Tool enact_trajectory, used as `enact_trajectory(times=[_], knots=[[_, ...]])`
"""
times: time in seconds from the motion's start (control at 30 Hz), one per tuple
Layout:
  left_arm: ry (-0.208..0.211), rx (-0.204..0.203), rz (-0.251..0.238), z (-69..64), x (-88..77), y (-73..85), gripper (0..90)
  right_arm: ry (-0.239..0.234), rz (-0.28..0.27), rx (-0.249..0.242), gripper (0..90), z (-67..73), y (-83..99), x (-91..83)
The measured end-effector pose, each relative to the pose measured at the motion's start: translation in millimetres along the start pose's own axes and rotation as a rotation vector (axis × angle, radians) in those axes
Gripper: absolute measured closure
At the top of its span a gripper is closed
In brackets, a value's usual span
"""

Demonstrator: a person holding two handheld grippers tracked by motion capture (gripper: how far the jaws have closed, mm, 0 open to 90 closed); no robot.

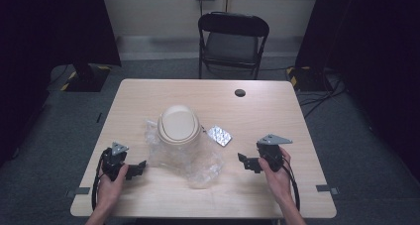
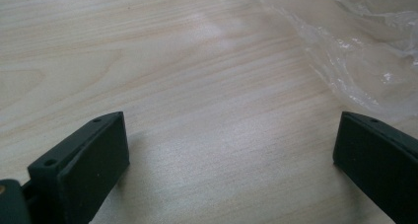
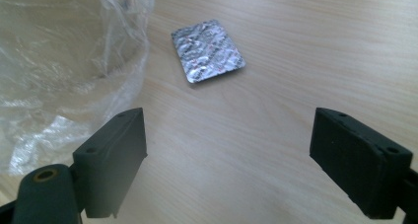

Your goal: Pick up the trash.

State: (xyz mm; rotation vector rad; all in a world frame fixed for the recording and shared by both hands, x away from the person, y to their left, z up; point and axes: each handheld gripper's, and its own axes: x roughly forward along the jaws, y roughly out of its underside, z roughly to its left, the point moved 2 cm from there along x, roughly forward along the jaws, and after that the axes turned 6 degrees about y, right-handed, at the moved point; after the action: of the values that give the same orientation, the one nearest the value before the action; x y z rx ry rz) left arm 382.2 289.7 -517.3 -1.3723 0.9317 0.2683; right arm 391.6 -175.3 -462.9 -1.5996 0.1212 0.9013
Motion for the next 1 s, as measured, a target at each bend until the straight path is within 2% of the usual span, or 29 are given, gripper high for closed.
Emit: enact_trajectory(times=[0.23,1.0], knots=[[0.000,0.000,0.000,0.0,0.0,0.0,0.0,-0.035,-0.027,-0.016,13.4,17.0,-19.2,7.2],[0.000,0.000,0.000,0.0,0.0,0.0,0.0,-0.122,-0.063,-0.067,13.3,57.0,-66.5,21.9]])
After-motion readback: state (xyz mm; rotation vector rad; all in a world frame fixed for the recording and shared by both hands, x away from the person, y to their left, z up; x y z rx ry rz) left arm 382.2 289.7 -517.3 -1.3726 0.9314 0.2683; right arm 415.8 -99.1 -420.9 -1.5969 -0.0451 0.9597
